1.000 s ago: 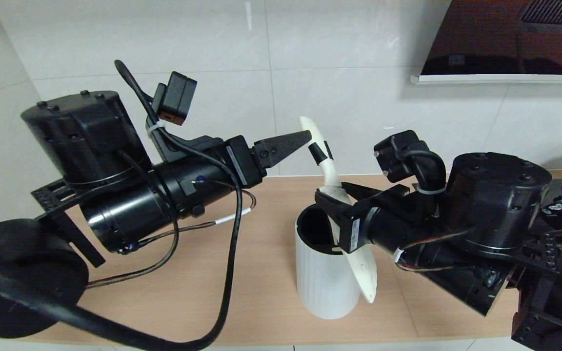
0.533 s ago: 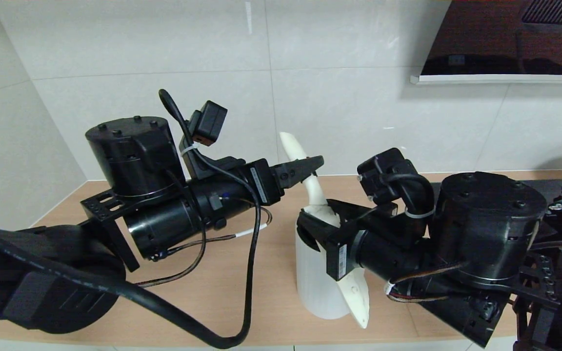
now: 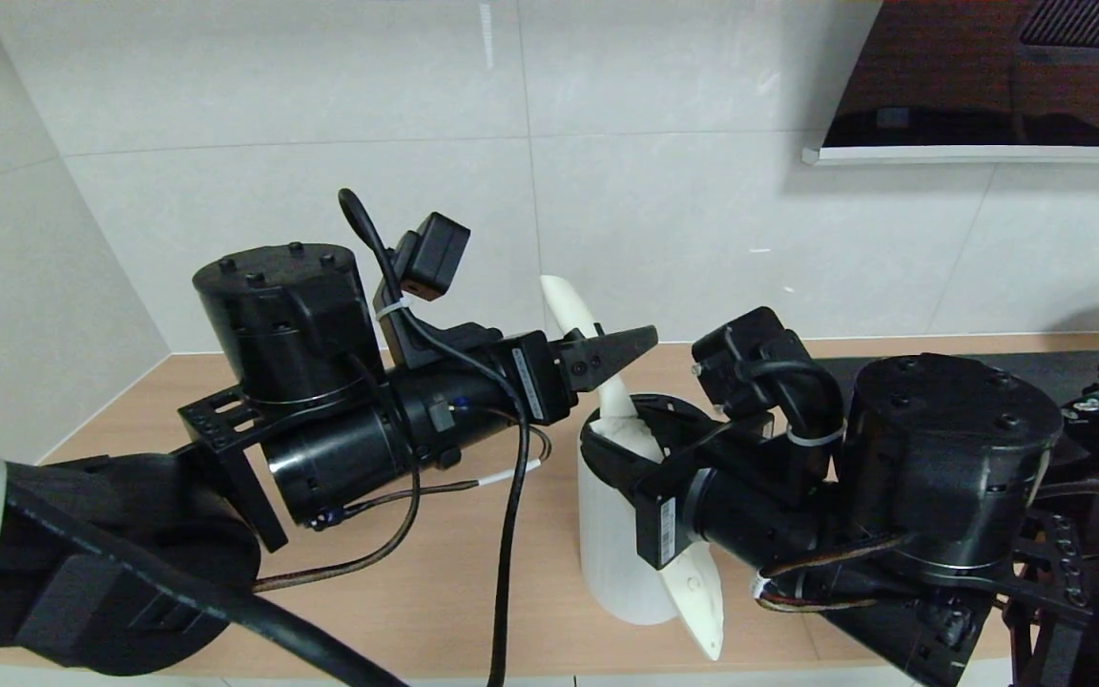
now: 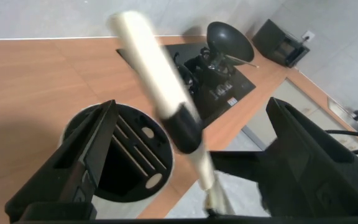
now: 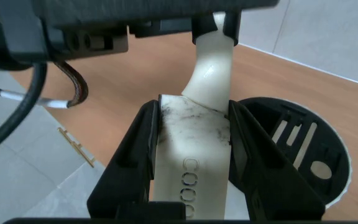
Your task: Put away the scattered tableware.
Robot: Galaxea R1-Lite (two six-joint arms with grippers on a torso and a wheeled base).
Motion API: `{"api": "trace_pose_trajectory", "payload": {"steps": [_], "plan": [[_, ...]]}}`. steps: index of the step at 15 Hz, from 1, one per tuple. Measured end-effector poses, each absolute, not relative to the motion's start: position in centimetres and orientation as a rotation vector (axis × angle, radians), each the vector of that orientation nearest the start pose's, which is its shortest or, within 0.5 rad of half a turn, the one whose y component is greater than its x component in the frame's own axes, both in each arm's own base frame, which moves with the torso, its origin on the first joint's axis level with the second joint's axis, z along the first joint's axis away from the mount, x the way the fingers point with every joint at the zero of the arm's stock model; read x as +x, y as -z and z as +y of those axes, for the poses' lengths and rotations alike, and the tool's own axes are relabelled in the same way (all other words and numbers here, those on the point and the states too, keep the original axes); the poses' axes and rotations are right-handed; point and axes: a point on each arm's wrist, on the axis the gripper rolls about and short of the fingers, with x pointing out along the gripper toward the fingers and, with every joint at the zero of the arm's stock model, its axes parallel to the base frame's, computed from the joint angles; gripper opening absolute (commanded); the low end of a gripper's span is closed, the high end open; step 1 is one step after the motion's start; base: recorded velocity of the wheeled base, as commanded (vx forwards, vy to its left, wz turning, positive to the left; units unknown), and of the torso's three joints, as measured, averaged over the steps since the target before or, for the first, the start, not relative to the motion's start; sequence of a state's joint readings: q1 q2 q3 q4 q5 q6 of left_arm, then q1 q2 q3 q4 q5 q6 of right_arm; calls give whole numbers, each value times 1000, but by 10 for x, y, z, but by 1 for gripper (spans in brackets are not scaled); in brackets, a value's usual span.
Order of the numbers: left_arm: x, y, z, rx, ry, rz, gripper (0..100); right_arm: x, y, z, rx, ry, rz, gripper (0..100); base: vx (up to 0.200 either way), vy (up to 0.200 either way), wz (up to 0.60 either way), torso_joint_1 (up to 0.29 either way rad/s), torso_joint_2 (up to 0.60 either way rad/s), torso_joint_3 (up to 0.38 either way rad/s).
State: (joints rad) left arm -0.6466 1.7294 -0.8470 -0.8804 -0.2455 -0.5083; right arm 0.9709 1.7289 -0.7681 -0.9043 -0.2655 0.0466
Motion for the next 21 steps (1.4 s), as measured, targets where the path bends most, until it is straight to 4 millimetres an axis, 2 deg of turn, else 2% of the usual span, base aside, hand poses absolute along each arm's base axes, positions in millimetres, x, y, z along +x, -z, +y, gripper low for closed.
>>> {"api": "trace_pose_trajectory", "payload": {"steps": [9,10,21], "plan": [[254,-202,-200,-469,865,250,100,173,-187,255,-1,-725,73,0,0,0,0,0,0,0],[255,-202,-200,-469,863,251,0,173,-186,255,-2,-727,74,0,0,0,0,0,0,0],[255,-203,-200,-469,866,245,0,173,-190,255,15,-707,48,0,0,0,0,0,0,0]]}}
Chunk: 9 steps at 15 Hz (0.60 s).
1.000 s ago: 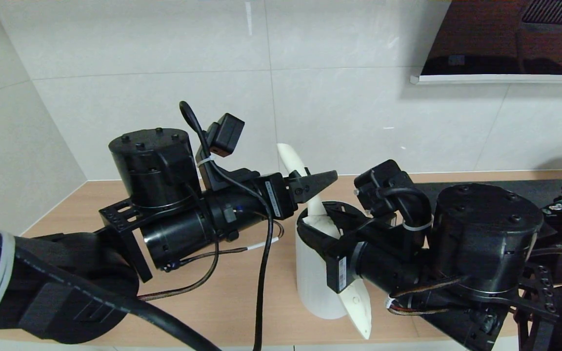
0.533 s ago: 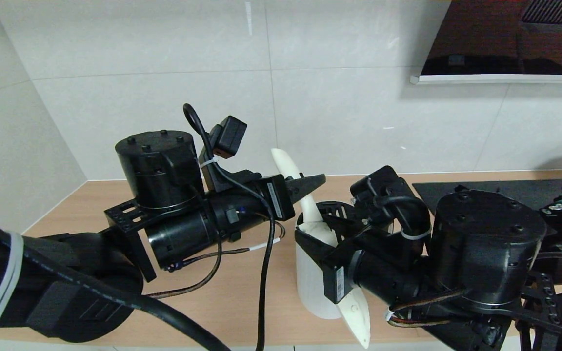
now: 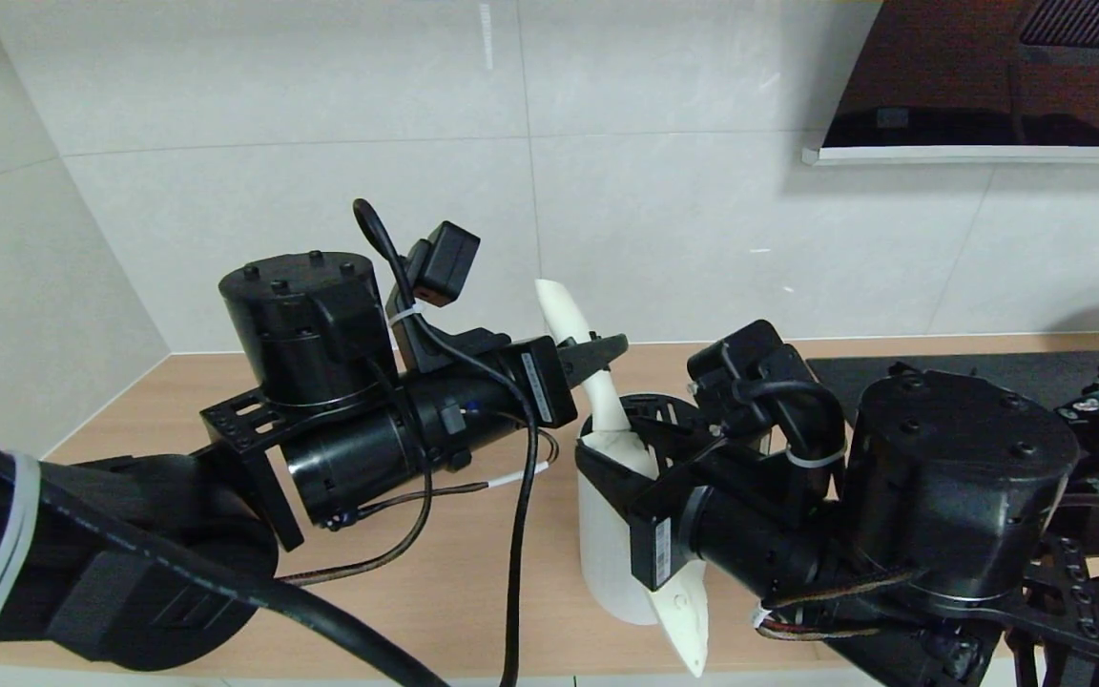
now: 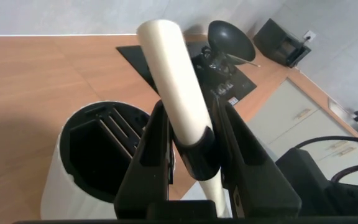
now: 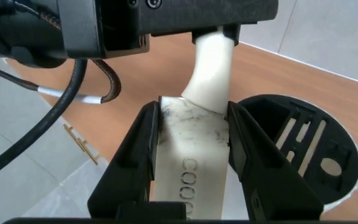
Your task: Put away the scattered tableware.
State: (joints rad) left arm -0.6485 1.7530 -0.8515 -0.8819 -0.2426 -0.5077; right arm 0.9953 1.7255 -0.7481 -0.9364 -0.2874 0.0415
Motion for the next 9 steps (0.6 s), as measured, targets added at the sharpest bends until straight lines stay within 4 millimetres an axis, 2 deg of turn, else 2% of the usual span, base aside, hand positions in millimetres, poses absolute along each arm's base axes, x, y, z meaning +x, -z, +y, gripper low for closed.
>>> {"api": "trace_pose_trajectory", "payload": {"steps": [1,5,9], "plan": [[254,-204,-200,-470,866,243,0,173,-190,255,17,-705,46,100,0,0,0,0,0,0],[254,-206,-199,-471,867,222,0,174,-194,254,32,-687,26,100,0,0,0,0,0,0],[245,-223,-194,-457,850,137,0,172,-208,243,62,-674,-18,100,0,0,0,0,0,0]]}}
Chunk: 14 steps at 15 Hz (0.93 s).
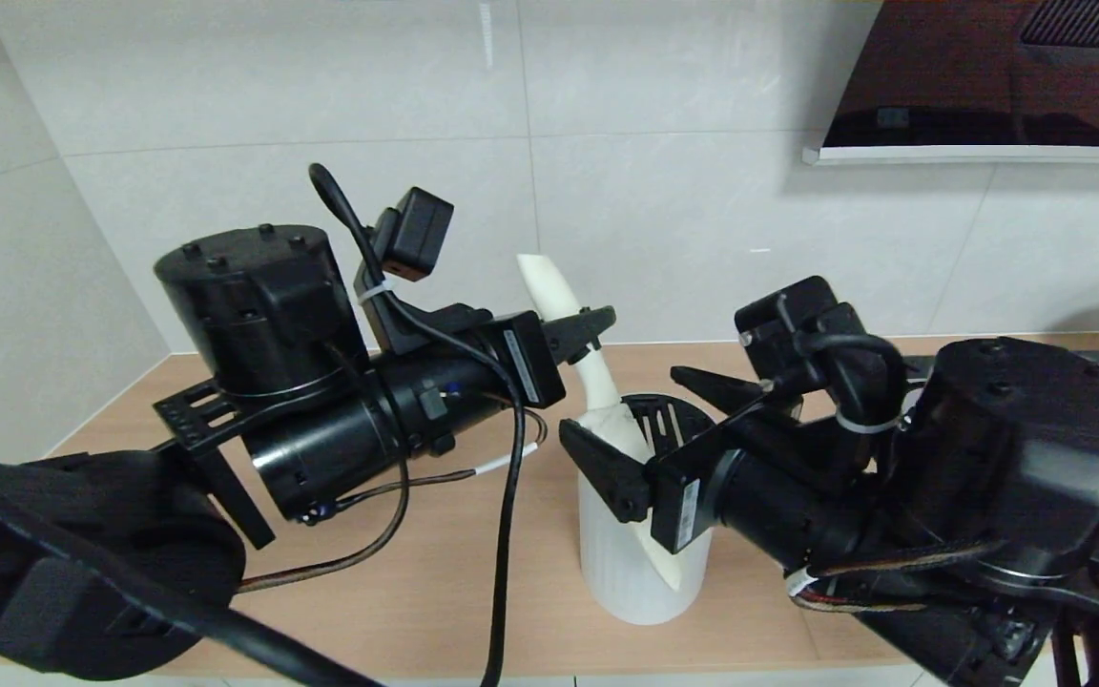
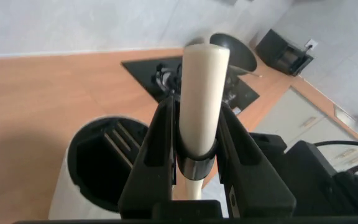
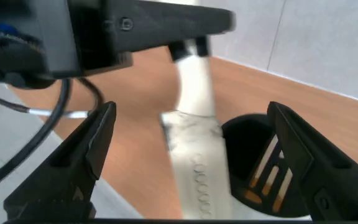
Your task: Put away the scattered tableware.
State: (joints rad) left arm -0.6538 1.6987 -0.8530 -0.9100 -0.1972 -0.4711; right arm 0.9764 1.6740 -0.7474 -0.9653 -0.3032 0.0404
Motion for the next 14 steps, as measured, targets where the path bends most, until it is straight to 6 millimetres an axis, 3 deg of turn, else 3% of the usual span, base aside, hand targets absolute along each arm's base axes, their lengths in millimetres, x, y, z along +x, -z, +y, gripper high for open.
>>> {"api": "trace_pose_trajectory", "payload": {"steps": [3,8,11,14], "plan": [[235,-244,-185,-384,854,1,0,184,-225,214,73,-589,-69,100,0,0,0,0,0,0],[241,-271,-164,-286,887,-243,0,204,-242,175,52,-441,-124,100,0,0,0,0,0,0],[245,-268,-167,-214,938,-381,0,205,-242,170,49,-425,-126,100,0,0,0,0,0,0],[256,-252,-178,-127,940,-453,0,207,-241,167,46,-412,-124,100,0,0,0,0,0,0]]}}
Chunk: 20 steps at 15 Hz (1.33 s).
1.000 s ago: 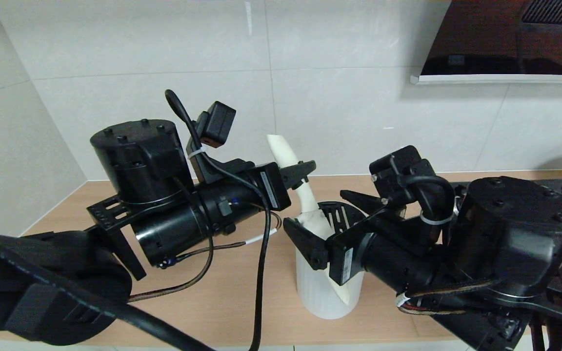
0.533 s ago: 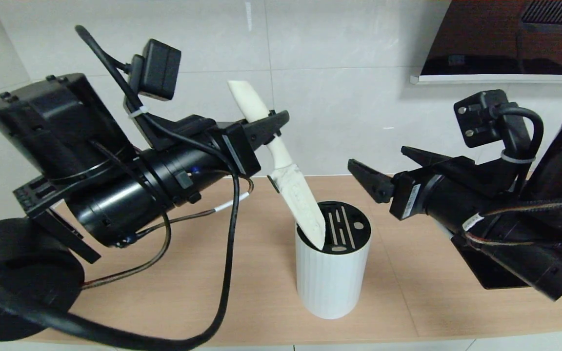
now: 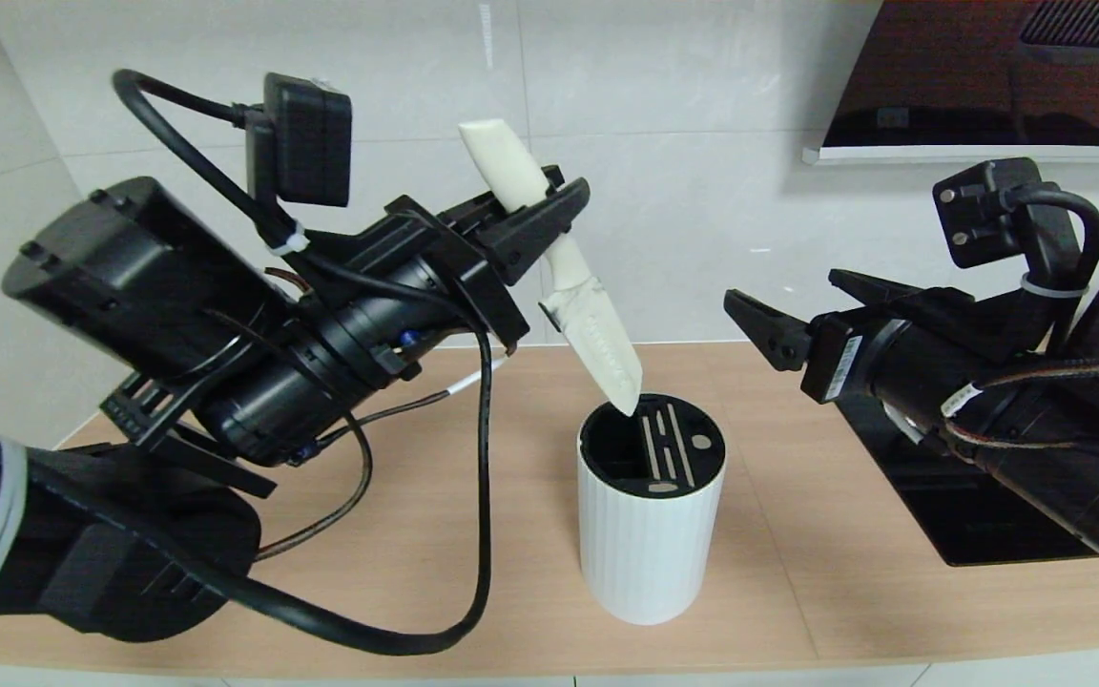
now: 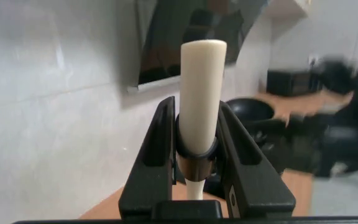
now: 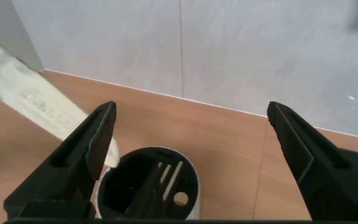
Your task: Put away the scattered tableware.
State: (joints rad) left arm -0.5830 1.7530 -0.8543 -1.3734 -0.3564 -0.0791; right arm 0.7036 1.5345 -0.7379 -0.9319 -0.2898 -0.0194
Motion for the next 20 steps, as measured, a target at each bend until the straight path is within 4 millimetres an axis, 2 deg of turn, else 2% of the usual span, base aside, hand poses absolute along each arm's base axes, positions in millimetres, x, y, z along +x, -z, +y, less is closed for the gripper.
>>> {"api": "trace_pose_trajectory", "payload": {"steps": [7,13,20], "plan": [[256,-220,-196,-85,981,-359,0,208,-240,167,43,-410,-119,100,0,0,0,0,0,0],[258,-209,-198,-80,985,-316,0,208,-238,168,39,-410,-112,100,0,0,0,0,0,0],[271,-185,-207,-78,979,-241,0,209,-236,168,35,-411,-105,100,0,0,0,0,0,0]]}}
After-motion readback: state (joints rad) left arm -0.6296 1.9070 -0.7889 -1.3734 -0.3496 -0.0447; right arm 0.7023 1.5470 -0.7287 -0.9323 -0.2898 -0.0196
